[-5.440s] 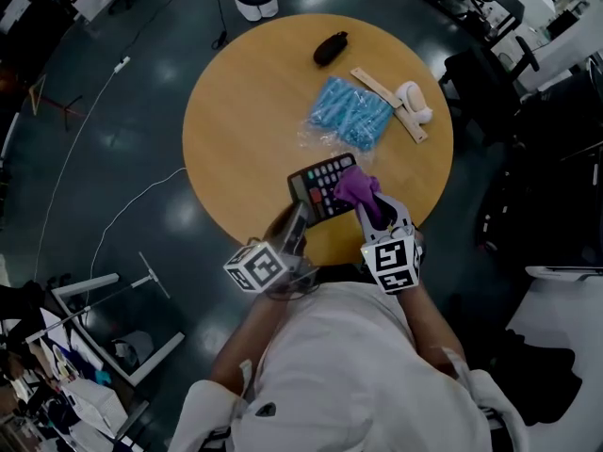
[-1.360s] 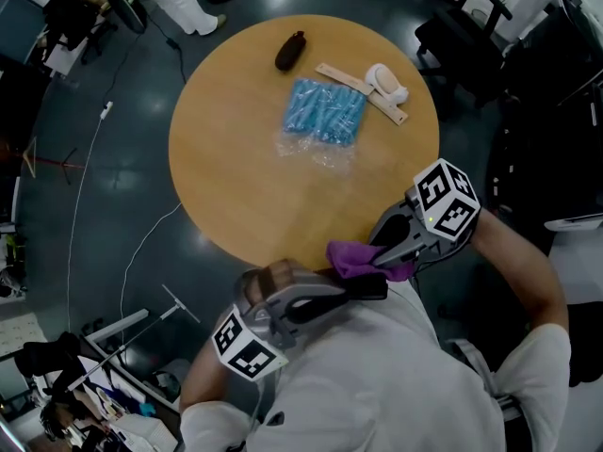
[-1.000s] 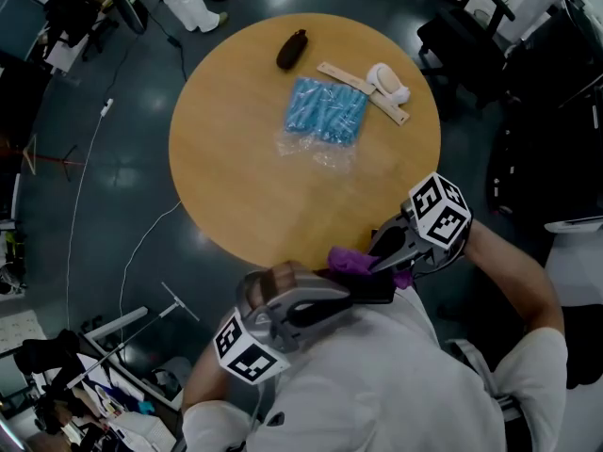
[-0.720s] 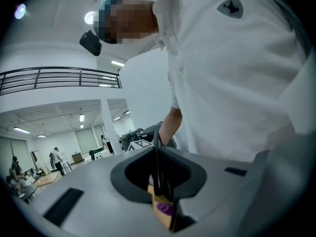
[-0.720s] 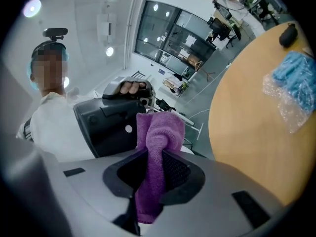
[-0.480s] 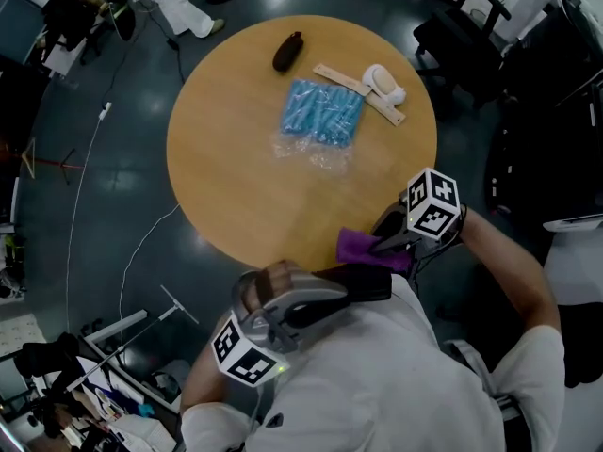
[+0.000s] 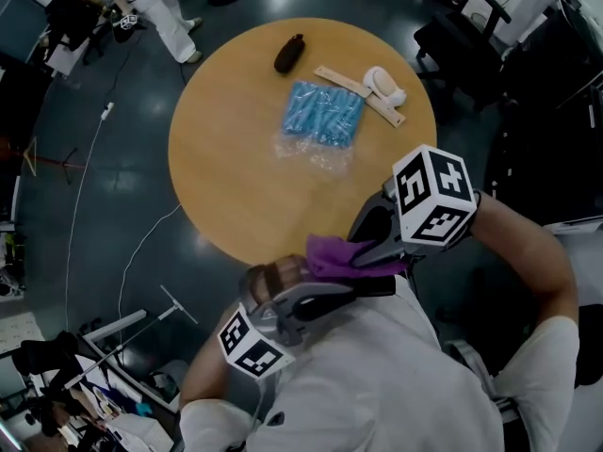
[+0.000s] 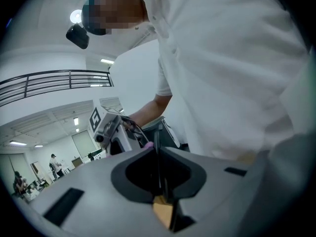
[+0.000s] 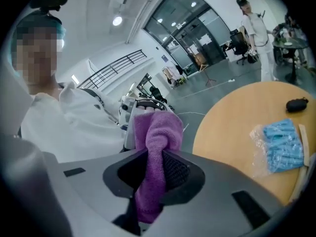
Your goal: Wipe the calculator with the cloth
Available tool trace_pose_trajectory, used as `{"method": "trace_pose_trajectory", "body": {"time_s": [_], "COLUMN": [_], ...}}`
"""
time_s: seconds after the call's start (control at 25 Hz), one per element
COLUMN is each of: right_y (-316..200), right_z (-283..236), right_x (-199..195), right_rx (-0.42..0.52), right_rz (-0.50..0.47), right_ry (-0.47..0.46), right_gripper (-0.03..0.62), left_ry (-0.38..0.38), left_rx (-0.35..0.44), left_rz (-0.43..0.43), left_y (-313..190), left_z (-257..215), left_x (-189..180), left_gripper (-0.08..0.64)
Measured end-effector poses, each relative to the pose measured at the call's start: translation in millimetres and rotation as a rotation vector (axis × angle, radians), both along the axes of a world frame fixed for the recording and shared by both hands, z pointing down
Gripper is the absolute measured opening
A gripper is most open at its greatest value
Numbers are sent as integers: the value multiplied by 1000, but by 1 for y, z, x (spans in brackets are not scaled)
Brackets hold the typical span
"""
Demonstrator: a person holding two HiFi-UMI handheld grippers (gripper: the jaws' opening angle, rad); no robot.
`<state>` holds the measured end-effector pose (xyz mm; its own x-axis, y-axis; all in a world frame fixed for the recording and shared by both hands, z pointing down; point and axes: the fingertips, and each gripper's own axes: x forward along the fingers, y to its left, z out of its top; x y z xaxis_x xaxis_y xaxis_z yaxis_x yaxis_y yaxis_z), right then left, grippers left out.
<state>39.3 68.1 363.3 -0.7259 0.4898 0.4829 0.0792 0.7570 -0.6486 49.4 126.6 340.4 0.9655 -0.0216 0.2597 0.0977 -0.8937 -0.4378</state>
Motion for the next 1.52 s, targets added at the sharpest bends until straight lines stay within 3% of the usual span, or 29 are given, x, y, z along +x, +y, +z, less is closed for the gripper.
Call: {"method": "trace_pose_trajectory", "body": {"time_s": [0.36, 1.16, 1.32, 1.52], "right_y": [11, 47, 37, -46], "right_z": [29, 111, 150, 191], "right_x": [-3, 2, 12, 33], "right_rx": [-152, -412, -364, -82], "right_rz": [-16, 21, 72, 355], "right_ry": [22, 76, 147, 182], "right_gripper": [83, 83, 83, 83], "left_ry": [-18, 92, 88, 46], "left_rx": [22, -62, -34, -75], "left_rz": [30, -47, -102, -195], "left_y": [12, -11, -23, -41], "left_z": [1, -22, -20, 7], "left_x": [6, -13, -20, -33], "left_gripper": [43, 44, 43, 43]}}
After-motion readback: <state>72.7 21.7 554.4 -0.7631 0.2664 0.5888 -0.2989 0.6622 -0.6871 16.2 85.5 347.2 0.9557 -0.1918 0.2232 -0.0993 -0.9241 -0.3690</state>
